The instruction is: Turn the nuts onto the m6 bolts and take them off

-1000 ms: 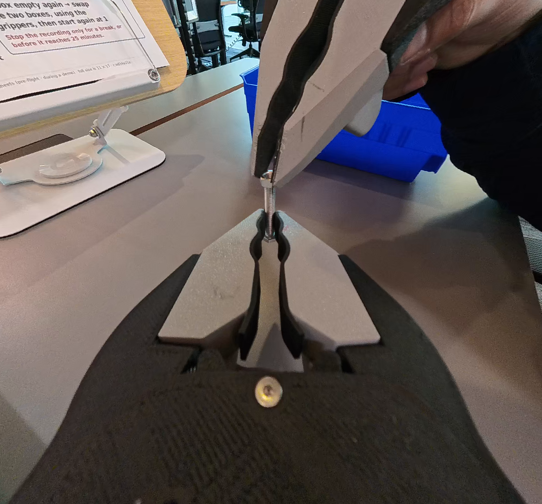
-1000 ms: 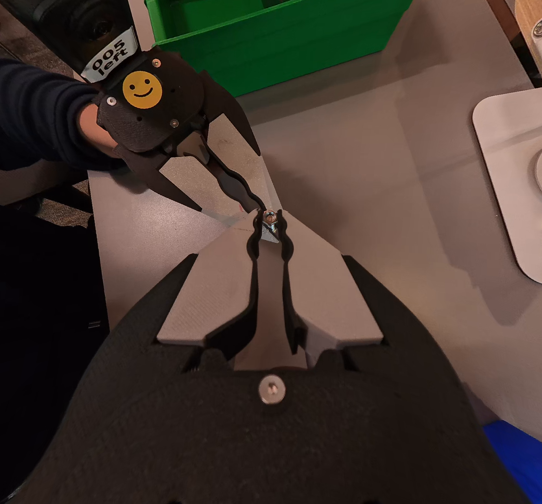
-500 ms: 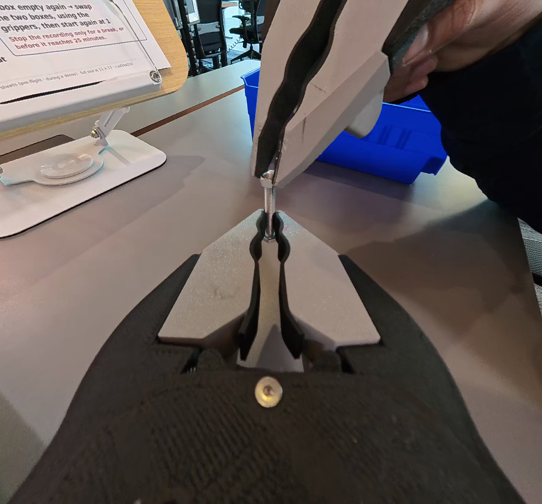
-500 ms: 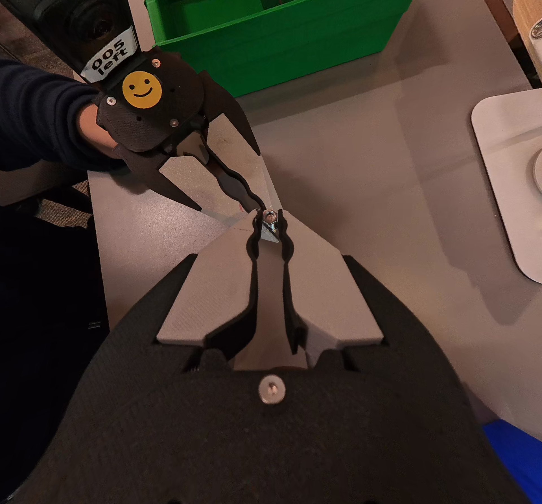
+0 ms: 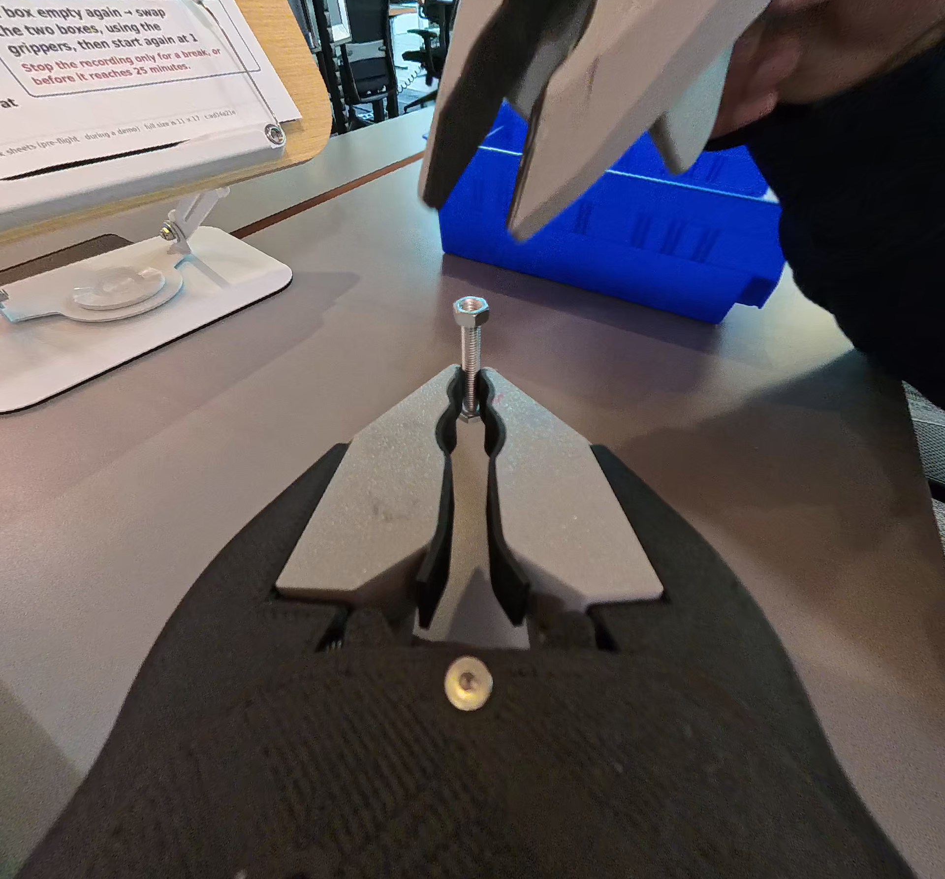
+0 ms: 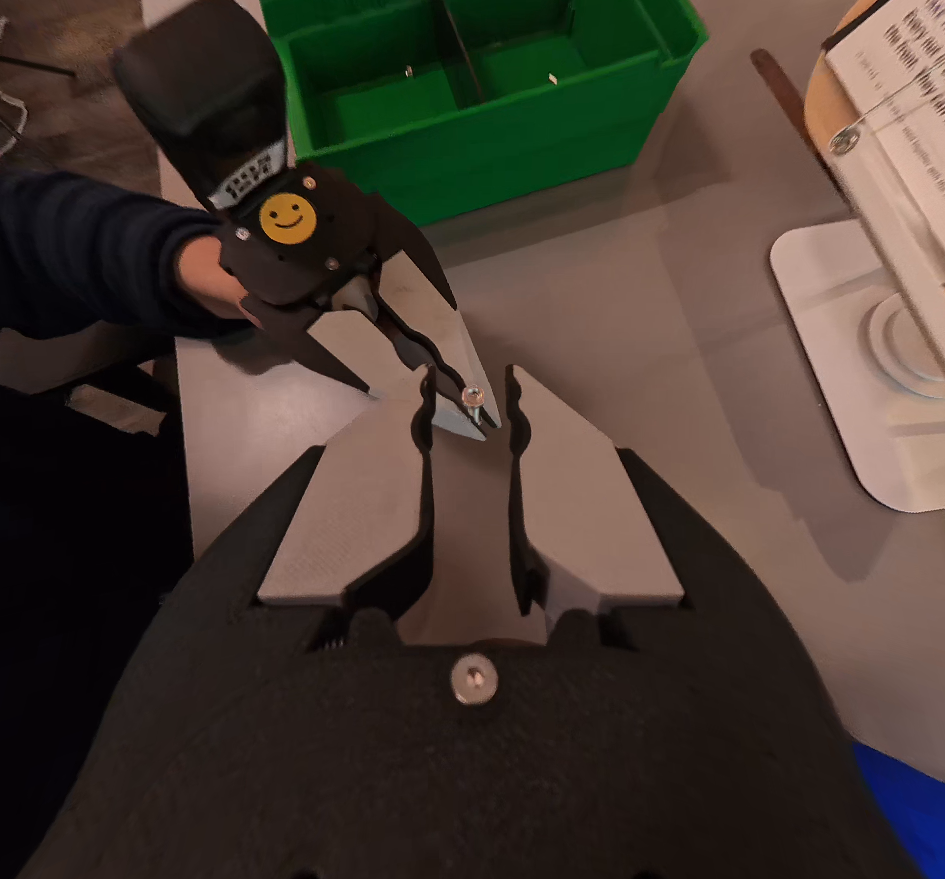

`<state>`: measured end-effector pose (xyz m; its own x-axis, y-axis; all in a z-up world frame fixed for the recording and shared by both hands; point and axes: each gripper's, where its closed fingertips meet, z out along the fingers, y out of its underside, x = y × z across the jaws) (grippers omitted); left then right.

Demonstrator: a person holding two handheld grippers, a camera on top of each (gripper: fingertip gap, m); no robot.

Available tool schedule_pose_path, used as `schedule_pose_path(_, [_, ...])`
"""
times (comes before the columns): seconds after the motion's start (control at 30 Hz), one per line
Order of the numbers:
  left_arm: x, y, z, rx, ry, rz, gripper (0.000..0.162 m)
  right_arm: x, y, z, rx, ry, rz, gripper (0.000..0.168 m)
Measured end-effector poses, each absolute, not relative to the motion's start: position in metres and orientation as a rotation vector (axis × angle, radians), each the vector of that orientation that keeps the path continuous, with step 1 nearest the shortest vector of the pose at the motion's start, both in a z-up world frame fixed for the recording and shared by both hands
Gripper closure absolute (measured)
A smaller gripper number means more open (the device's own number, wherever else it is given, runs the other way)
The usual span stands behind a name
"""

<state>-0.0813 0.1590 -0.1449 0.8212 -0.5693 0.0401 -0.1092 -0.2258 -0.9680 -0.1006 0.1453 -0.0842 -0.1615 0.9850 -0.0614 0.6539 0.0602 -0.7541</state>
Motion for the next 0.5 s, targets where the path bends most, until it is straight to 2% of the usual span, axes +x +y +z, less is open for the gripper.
schedule_pose_path(0.2, [-0.082,0.159,-0.143,-1.761,0.52,-0.465,0.159,-0.091,0.157,-0.052,-1.53,-1.732,0.947,0.143])
schedule_pose_path(0.5, [-0.078,0.156,-0.138,-1.741,0.512,-0.497,0.159,-0.065,0.131,-0.067,-1.307,-1.514,1.204,0.132])
